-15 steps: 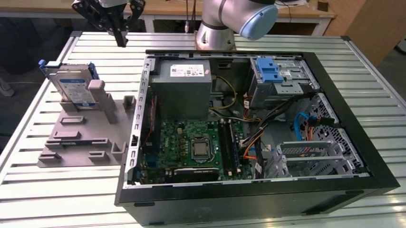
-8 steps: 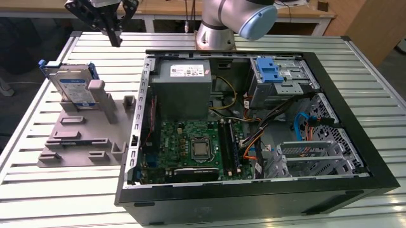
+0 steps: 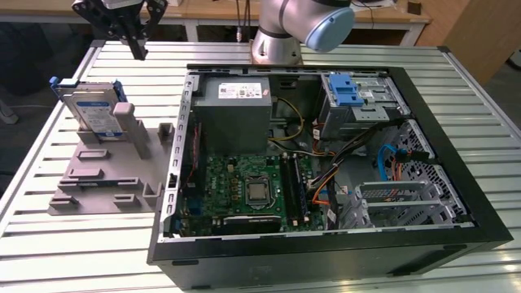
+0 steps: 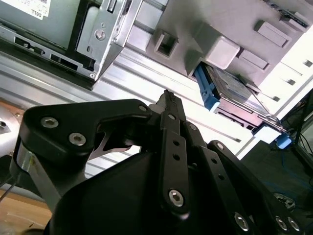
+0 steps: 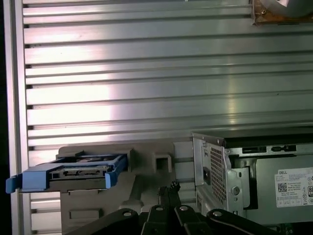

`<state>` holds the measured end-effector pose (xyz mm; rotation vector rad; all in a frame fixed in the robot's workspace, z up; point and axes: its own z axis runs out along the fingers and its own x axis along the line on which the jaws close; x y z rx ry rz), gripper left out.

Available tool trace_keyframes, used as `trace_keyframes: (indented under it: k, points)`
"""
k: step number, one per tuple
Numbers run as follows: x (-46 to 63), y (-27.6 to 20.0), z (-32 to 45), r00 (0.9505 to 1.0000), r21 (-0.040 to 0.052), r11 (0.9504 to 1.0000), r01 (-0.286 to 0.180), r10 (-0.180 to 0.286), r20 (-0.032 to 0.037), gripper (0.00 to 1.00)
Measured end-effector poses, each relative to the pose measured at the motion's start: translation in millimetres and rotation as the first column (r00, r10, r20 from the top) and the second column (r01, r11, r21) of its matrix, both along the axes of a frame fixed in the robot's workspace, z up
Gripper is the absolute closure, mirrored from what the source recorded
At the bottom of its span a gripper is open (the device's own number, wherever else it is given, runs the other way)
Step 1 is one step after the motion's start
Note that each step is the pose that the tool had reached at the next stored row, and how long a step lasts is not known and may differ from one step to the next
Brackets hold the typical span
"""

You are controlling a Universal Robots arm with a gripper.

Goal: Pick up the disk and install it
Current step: 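Reach for the disk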

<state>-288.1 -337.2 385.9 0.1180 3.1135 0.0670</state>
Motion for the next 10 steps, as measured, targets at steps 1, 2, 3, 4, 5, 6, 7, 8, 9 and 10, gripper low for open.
trace_keyframes:
  k: [1, 2, 3, 4, 5, 6, 7, 8, 9, 10]
  points:
    - [-1.9, 0.2, -0.1, 1.0, 0.0, 1.0, 0.0, 0.0, 0.0, 0.89]
    - [-3.7, 0.4, -0.2, 1.0, 0.0, 1.0, 0.0, 0.0, 0.0, 0.89]
    - [-5.4, 0.6, -0.2, 1.0, 0.0, 1.0, 0.0, 0.0, 0.0, 0.89]
    - [-7.0, 0.8, -0.4, 1.0, 0.0, 1.0, 0.0, 0.0, 0.0, 0.89]
    - [-8.7, 1.0, -0.5, 1.0, 0.0, 1.0, 0.0, 0.0, 0.0, 0.89]
    - [-10.3, 1.2, -0.5, 1.0, 0.0, 1.0, 0.0, 0.0, 0.0, 0.89]
    - [-12.0, 1.4, -0.7, 1.0, 0.0001, 1.0, 0.0, 0.0, 0.0001, 0.89]
    - [-13.8, 1.6, -0.7, 1.0, 0.0, 1.0, 0.0, 0.0, 0.0, 0.89]
    - [-15.4, 1.7, -0.9, 1.0, 0.0001, 1.0, 0.0, 0.0, 0.0, 0.89]
    - [-17.1, 1.9, -1.0, 1.0, 0.0, 1.0, 0.0, 0.0, 0.0, 0.89]
